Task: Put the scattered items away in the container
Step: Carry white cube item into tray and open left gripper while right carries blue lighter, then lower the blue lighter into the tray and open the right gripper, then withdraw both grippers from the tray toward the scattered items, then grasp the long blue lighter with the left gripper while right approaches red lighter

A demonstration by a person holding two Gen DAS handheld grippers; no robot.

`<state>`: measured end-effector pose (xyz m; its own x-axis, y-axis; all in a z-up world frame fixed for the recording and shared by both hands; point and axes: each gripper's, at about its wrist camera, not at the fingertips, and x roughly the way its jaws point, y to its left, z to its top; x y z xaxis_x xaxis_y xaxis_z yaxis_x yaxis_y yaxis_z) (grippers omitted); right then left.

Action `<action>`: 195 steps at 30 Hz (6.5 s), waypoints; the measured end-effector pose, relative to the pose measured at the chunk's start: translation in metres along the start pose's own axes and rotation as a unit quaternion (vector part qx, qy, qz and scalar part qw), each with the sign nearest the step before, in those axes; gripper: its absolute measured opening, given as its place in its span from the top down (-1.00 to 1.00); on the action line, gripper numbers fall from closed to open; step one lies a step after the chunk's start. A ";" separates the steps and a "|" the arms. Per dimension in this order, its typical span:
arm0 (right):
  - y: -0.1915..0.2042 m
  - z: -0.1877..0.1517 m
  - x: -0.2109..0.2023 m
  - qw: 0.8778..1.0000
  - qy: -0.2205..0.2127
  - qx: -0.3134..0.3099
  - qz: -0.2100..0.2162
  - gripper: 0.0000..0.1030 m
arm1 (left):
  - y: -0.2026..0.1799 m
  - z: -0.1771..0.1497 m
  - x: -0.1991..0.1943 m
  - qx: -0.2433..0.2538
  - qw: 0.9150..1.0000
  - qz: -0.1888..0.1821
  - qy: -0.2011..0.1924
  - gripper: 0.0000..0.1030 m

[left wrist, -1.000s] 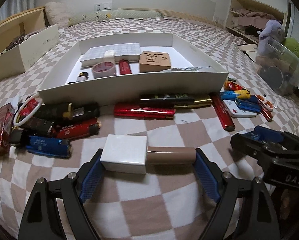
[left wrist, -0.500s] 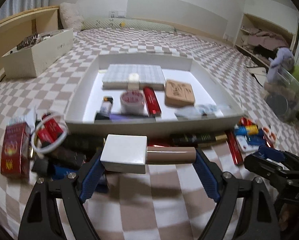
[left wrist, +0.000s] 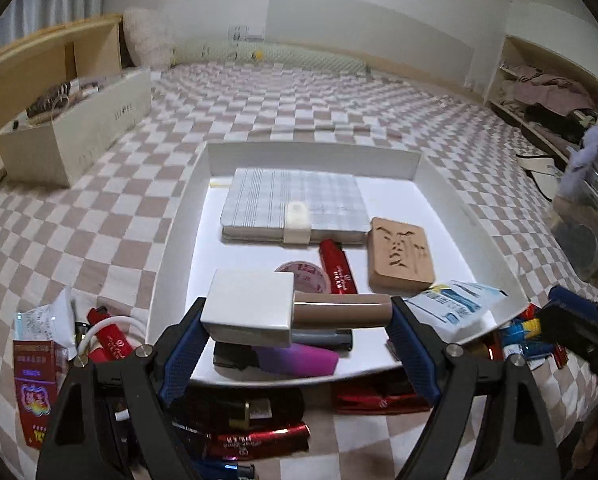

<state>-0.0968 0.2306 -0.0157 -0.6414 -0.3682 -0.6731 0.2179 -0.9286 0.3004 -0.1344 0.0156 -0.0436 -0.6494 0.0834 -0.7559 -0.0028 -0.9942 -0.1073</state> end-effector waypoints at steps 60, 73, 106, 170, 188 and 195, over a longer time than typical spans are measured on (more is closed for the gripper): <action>0.055 0.022 0.096 0.991 0.074 -0.115 -0.005 -1.00 | 0.020 0.058 0.017 0.007 1.000 0.003 0.000 -0.86; 0.055 0.020 0.081 0.991 0.062 -0.117 -0.027 -1.00 | 0.020 0.051 0.000 0.010 1.000 0.005 -0.006 -0.86; 0.035 0.006 0.010 0.995 0.010 -0.078 -0.054 -1.00 | 0.021 0.002 -0.058 0.027 0.999 0.010 -0.024 -0.87; 0.014 -0.113 0.015 0.998 0.039 -0.050 -0.005 -1.00 | 0.052 -0.145 -0.046 0.056 0.996 0.021 -0.070 -0.89; -0.026 -0.095 0.012 0.999 0.029 0.025 -0.019 -0.93 | 0.056 -0.132 -0.031 0.052 0.996 0.020 -0.069 -0.68; -0.024 -0.090 0.026 0.997 0.042 -0.017 -0.069 0.06 | 0.062 -0.133 -0.032 0.037 0.997 0.010 -0.071 -0.61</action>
<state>-0.0527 0.2388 -0.1011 -0.6029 -0.2379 -0.7616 0.1582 -0.9712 0.1781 -0.0132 -0.0396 -0.1119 -0.7503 0.0576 -0.6585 -0.0406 -0.9983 -0.0410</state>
